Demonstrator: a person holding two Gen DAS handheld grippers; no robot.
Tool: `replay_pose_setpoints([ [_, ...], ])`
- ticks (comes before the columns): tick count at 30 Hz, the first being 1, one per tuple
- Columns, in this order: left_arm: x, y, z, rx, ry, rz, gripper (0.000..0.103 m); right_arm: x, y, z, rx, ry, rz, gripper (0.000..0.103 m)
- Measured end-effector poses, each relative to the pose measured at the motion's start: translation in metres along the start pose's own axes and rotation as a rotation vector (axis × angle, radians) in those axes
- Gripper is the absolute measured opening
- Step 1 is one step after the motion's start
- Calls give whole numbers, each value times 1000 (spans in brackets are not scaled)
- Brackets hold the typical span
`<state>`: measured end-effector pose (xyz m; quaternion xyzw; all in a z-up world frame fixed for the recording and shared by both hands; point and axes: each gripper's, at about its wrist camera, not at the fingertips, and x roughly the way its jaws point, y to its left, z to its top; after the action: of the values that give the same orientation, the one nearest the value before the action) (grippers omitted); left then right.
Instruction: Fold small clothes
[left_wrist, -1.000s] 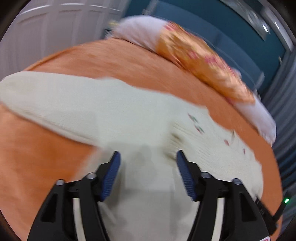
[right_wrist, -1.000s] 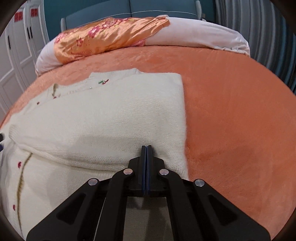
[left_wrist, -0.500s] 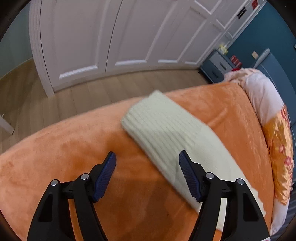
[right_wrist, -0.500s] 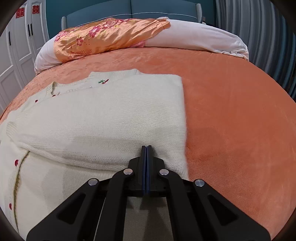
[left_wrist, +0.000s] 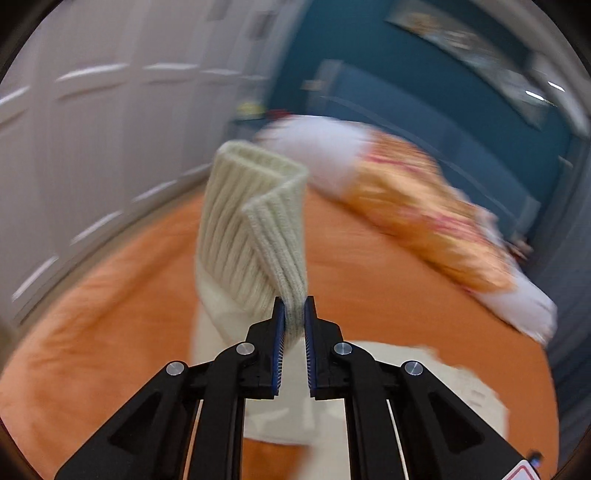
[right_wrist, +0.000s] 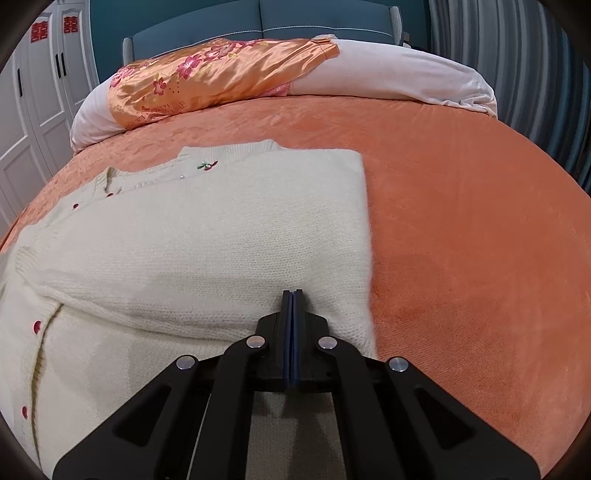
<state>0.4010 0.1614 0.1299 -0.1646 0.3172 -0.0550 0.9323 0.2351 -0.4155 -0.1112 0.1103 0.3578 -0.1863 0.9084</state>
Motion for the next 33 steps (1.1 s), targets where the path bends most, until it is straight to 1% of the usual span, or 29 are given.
replay_pose_setpoints([
  [1, 4, -27, -7, 25, 13, -42, 7, 0, -1, 0, 3, 0, 3, 0],
  [3, 16, -84, -28, 64, 68, -144, 7, 0, -2, 0, 9, 0, 10, 0],
  [4, 26, -116, -46, 88, 112, -192, 7, -1, -2, 0, 11, 0, 13, 0],
  [6, 48, -164, -85, 133, 193, -239, 7, -1, -3, 0, 18, -1, 20, 0],
  [7, 58, -181, -104, 147, 234, -245, 8, -1, -3, 0, 21, -1, 24, 0],
  [8, 72, -199, -131, 161, 286, -245, 8, -1, -5, 0, 26, -1, 30, 0],
  [9, 83, -210, -154, 173, 334, -233, 9, -1, -5, 0, 31, -1, 35, 0],
  [10, 94, -218, -179, 177, 387, -229, 10, -2, -6, 0, 36, -1, 41, 0],
  [12, 104, -222, -211, 174, 440, -227, 16, -2, -9, 0, 47, -3, 55, 0],
  [14, 97, -218, -230, 164, 429, -224, 21, -1, -11, 0, 57, -4, 68, 0],
  [15, 91, -214, -233, 149, 420, -236, 28, -1, -12, 0, 63, -6, 75, 0],
  [16, 84, -208, -231, 127, 407, -244, 38, -1, -13, -1, 68, -7, 82, 0],
  [18, 76, -200, -225, 99, 374, -225, 46, -1, -15, -1, 77, -9, 93, 0],
  [19, 71, -189, -218, 75, 348, -216, 52, -2, -15, -1, 79, -9, 96, 0],
  [20, 65, -179, -217, 54, 331, -203, 55, -2, -15, -1, 80, -9, 97, 0],
  [22, 59, -148, -205, -18, 300, -164, 58, -2, -16, 0, 87, -5, 106, 0],
  [23, 60, -135, -201, -43, 299, -144, 58, -2, -17, 1, 92, 2, 113, 0],
  [25, 67, -104, -190, -101, 311, -80, 58, -6, -21, 6, 115, 21, 142, 0],
  [27, 67, -75, -178, -155, 303, -45, 58, -19, -22, 14, 141, 36, 166, 2],
  [28, 67, -59, -170, -173, 296, -25, 58, -27, -22, 17, 159, 33, 191, 14],
  [29, 66, -46, -164, -187, 291, -4, 58, -38, -18, 22, 183, 26, 231, 23],
  [30, 66, -35, -160, -202, 283, 15, 58, -43, -13, 26, 185, 25, 257, 39],
  [31, 67, -23, -155, -215, 278, 40, 58, -49, -5, 31, 177, 29, 288, 46],
  [32, 69, -15, -151, -231, 277, 58, 58, -50, 2, 34, 165, 40, 298, 47],
  [33, 70, -8, -149, -246, 277, 64, 58, -49, 14, 39, 148, 70, 317, 48],
])
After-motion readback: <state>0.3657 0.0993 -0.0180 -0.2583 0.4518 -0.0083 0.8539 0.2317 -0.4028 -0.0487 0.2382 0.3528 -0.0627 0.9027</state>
